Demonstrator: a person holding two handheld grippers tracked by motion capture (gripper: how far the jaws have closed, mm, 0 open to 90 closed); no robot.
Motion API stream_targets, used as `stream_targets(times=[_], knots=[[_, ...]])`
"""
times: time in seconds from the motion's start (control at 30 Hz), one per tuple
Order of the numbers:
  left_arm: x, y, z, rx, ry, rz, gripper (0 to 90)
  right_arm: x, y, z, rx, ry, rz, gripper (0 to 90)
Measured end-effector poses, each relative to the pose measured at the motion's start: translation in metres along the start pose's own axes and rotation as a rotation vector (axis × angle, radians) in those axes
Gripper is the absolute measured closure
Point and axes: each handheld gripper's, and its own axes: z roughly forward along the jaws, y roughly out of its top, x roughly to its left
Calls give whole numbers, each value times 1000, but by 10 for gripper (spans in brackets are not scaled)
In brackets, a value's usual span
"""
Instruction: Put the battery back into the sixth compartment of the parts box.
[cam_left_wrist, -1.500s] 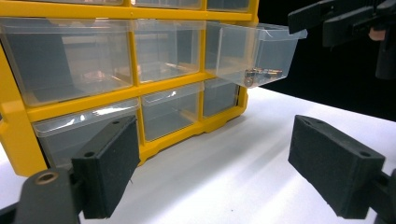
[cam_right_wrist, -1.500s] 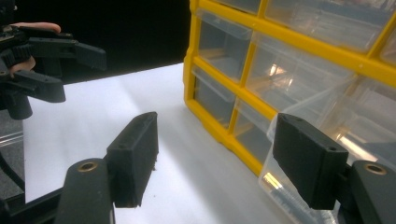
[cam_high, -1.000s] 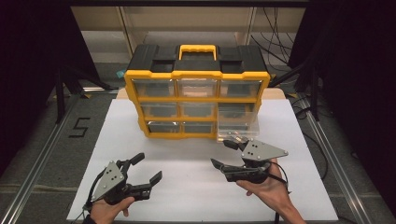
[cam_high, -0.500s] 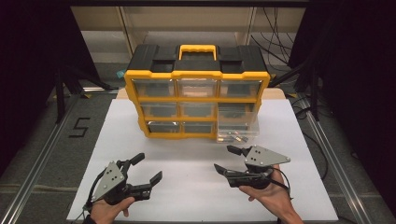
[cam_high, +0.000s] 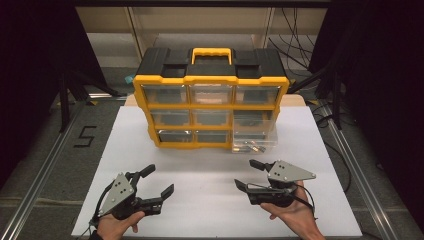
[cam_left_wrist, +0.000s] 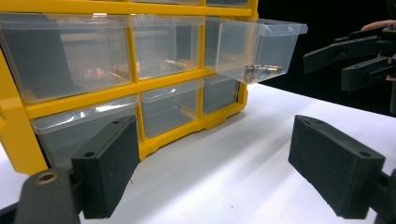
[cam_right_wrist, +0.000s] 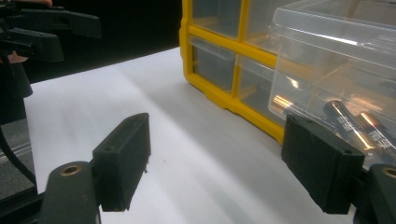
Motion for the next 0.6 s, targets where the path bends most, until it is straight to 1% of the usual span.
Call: stream_targets(times=[0.03, 0.07, 0.13, 0.17, 0.2, 0.23, 0.27, 0.3, 0.37, 0.4, 0.43, 0.47, 0.5, 0.57, 0.6], knots=[[0, 0, 0, 0, -2, 1, 156, 0, 0, -1, 6, 10, 5, 247], [0, 0, 0, -1, -2, 1, 155, -1, -1, -1, -7, -8, 1, 247], [0, 0, 0, 0, -1, 0, 156, -2, -2, -3, -3, 2, 8, 247], [0, 0, 0, 0, -1, -1, 156, -3, -3, -4, 0, -5, 11, 247], [0, 0, 0, 0, -1, -1, 156, -2, -4, -3, -13, 2, 17, 247], [0, 0, 0, -1, -2, -1, 155, -2, -4, -4, 3, 1, 18, 247], [0, 0, 0, -1, -1, 0, 156, -2, -6, -4, -12, -11, 16, 246], [0, 0, 0, -2, -1, 7, 155, -3, -7, -5, 1, 4, 22, 243], [0, 0, 0, 0, 1, -1, 156, -2, -10, -4, -7, 9, 35, 238], [0, 0, 0, 1, -1, -2, 156, -2, -11, -5, 2, 4, 31, 237], [0, 0, 0, 1, -2, 0, 156, -3, -12, -6, -10, -6, 17, 237], [0, 0, 0, 1, -3, 0, 156, -1, -13, -6, -4, -3, 40, 237], [0, 0, 0, 0, -2, 0, 156, -1, -14, -7, 3, -4, 43, 237], [0, 0, 0, -1, -3, 0, 155, -2, -16, -7, -2, -4, 45, 237], [0, 0, 0, -1, -2, 0, 156, -2, -16, -7, -4, 6, 53, 237]])
